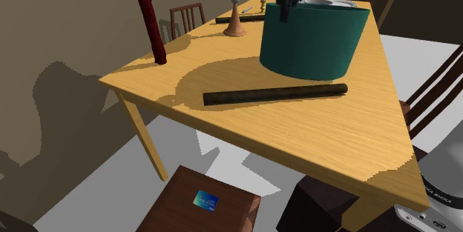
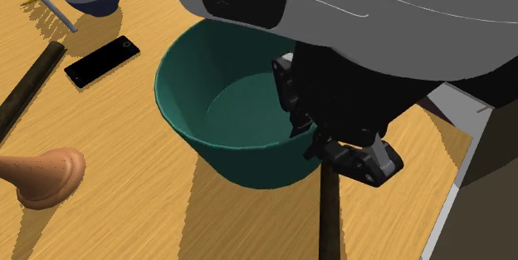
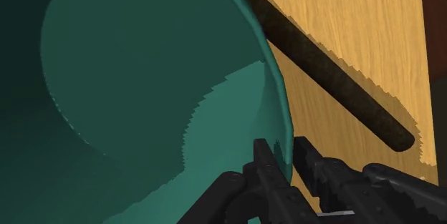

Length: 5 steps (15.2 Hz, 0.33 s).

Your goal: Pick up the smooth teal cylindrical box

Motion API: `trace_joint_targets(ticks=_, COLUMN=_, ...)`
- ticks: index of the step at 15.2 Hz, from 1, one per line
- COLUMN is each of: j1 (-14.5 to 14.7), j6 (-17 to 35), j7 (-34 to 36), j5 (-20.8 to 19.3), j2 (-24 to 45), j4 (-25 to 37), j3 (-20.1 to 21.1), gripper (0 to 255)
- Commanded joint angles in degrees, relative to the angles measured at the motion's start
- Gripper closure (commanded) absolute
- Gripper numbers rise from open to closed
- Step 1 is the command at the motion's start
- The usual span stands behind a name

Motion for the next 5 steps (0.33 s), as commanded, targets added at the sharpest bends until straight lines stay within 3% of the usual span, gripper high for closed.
trace_joint_targets(ticks=1, j1=-0.04, j6=-1.53, j7=0.03, j5=-0.18, j2=0.34, j4=2.08, j3=-0.01, gripper=255)
trace_joint_targets(ticks=5, j1=-0.06, j6=-3.27, j7=0.14, j5=-0.32, j2=0.89, j4=4.35, j3=0.04, gripper=255)
